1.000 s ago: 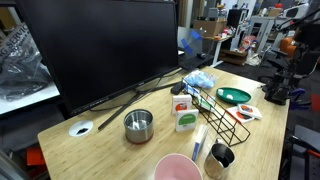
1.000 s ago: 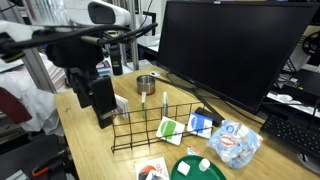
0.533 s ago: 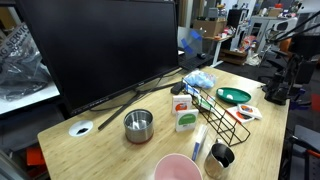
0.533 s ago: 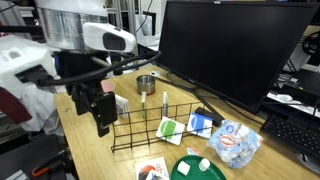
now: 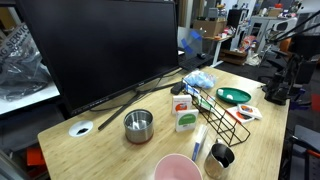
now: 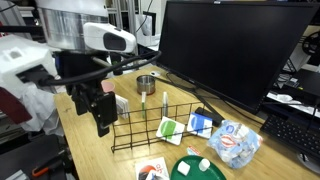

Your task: Move the green plate to the left

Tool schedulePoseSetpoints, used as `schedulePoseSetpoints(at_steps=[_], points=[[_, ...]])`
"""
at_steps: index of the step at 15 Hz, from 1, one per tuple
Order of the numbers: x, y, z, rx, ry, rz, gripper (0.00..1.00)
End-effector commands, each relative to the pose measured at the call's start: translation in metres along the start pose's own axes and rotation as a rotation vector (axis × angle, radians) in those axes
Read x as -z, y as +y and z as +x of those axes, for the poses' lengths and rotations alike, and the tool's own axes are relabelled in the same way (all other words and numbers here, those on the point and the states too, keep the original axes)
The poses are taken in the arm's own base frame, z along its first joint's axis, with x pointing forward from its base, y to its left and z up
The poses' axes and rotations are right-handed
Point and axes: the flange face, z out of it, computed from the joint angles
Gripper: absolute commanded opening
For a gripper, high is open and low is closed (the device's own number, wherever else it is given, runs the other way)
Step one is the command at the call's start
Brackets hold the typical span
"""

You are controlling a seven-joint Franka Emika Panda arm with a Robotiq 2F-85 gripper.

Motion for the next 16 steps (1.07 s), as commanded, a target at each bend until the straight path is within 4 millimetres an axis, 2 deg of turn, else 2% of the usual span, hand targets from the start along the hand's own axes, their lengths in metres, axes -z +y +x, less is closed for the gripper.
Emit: schedulePoseSetpoints(at_steps=[1, 9, 14, 16], points=[[-0.002, 0.007, 0.006, -0.049, 0.028, -0.001, 1.0], [-0.02, 0.035, 0.041, -0.136, 0.053, -0.034, 1.0], [-0.016, 0.065, 0.076, -0.169, 0.065, -0.011, 1.0], [-0.011, 0.074, 0.083, -0.186, 0.036, 0.028, 1.0]])
